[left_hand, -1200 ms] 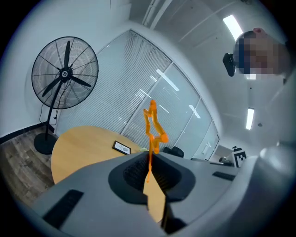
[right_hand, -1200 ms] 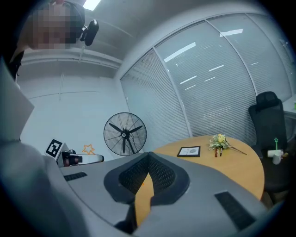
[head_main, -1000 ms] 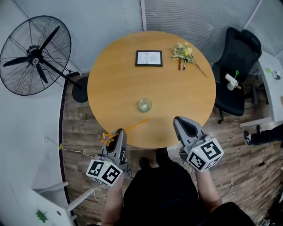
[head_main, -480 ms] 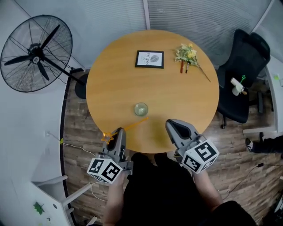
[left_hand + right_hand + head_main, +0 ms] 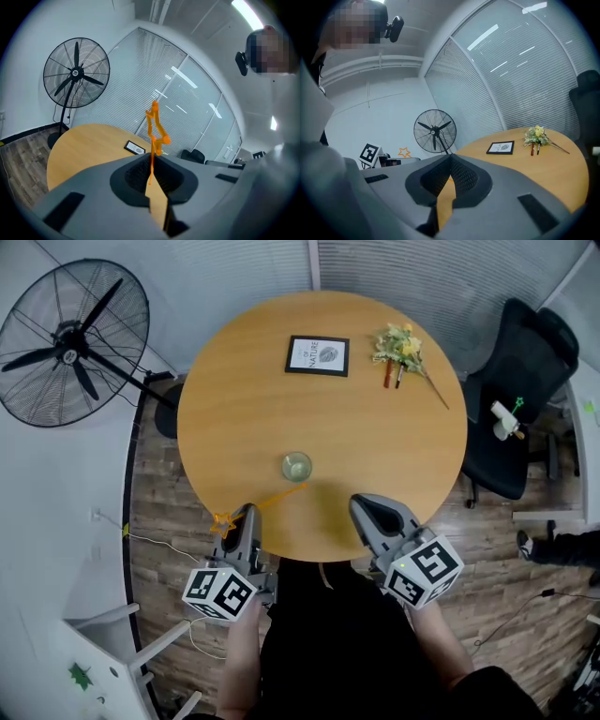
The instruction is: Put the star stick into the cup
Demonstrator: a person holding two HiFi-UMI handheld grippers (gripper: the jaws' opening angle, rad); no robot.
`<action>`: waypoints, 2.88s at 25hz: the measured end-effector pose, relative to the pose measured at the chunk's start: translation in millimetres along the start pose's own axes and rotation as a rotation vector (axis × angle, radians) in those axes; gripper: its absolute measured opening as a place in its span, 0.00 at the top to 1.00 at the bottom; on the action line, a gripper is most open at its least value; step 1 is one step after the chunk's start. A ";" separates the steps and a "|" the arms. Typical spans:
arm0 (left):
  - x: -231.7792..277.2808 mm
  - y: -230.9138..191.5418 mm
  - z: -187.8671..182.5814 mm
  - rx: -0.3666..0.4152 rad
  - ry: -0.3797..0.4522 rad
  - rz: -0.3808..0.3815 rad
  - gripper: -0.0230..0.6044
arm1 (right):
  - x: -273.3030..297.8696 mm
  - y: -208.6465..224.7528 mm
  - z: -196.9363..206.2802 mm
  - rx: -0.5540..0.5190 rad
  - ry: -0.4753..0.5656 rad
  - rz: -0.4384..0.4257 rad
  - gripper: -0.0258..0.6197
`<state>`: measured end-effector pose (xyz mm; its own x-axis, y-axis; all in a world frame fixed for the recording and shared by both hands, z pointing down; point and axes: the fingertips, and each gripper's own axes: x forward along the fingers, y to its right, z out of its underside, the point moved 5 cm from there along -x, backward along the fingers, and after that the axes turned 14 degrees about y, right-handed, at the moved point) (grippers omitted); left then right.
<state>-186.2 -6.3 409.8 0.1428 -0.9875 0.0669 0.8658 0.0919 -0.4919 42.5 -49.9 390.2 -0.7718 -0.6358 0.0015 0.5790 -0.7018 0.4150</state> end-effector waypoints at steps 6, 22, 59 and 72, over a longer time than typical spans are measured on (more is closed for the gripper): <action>20.2 -14.2 4.8 0.029 -0.039 0.011 0.94 | 5.5 3.3 -3.5 -0.004 -0.007 0.034 0.95; 71.3 -49.1 37.1 0.020 -0.175 0.067 0.94 | 29.5 19.5 7.7 0.010 -0.068 0.139 0.95; 109.4 -72.9 95.4 0.040 -0.327 0.074 0.94 | 46.1 38.6 16.7 0.033 -0.103 0.203 0.95; 108.0 -75.1 103.5 0.054 -0.341 0.068 0.94 | 42.3 36.8 18.6 0.032 -0.100 0.207 0.95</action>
<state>-186.1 -106.6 543.8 0.3448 -0.8801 0.3265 0.8717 0.1712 -0.4591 26.2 -96.7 422.5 -0.6608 -0.7289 0.1790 0.7201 -0.5483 0.4253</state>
